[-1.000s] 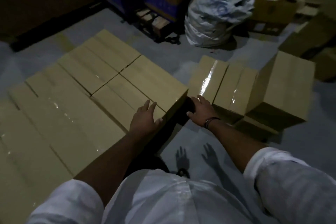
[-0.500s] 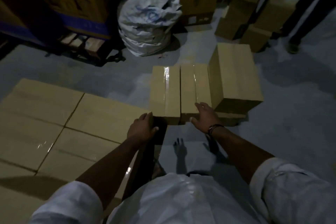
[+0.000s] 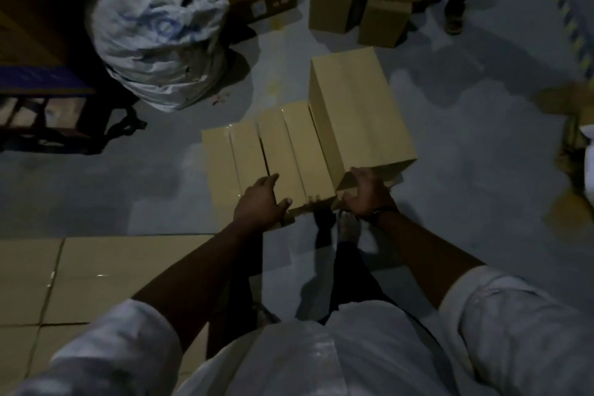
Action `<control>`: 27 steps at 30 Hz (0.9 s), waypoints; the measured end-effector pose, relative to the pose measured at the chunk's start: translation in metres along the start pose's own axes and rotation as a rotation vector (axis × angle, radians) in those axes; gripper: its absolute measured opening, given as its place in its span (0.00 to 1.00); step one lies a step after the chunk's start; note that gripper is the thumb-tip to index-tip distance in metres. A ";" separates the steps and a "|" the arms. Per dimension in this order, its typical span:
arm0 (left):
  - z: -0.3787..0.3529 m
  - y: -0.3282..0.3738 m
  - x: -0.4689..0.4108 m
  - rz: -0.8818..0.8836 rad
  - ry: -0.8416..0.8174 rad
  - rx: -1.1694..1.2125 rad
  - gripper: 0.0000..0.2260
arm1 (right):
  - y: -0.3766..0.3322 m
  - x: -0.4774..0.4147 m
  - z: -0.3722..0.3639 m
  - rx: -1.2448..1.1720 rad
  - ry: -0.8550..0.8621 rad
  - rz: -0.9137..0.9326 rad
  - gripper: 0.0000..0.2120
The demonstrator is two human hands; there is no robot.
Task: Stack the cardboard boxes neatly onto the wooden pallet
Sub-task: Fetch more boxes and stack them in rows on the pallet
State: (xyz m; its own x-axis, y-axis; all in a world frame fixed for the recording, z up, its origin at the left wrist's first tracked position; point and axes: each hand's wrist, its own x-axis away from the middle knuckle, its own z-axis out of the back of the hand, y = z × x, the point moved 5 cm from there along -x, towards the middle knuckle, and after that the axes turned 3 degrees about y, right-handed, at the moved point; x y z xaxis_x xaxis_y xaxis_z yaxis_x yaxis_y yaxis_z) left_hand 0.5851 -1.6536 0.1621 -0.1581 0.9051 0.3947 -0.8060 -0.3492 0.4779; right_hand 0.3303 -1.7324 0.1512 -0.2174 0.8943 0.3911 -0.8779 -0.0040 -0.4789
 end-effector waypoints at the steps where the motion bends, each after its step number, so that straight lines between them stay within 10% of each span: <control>1: -0.004 0.011 -0.020 0.012 0.000 0.004 0.35 | 0.012 -0.020 0.005 0.002 -0.015 -0.014 0.35; 27: -0.132 0.146 -0.407 0.281 -0.056 0.241 0.45 | 0.163 -0.426 0.066 0.135 -0.105 -0.023 0.41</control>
State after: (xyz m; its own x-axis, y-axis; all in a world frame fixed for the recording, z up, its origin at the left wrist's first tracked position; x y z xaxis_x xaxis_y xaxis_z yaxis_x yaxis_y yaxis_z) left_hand 0.4561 -2.0408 -0.0326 -0.3178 0.7533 0.5758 -0.5770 -0.6355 0.5130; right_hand 0.2514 -2.1432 -0.0413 -0.2344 0.8430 0.4842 -0.9307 -0.0508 -0.3622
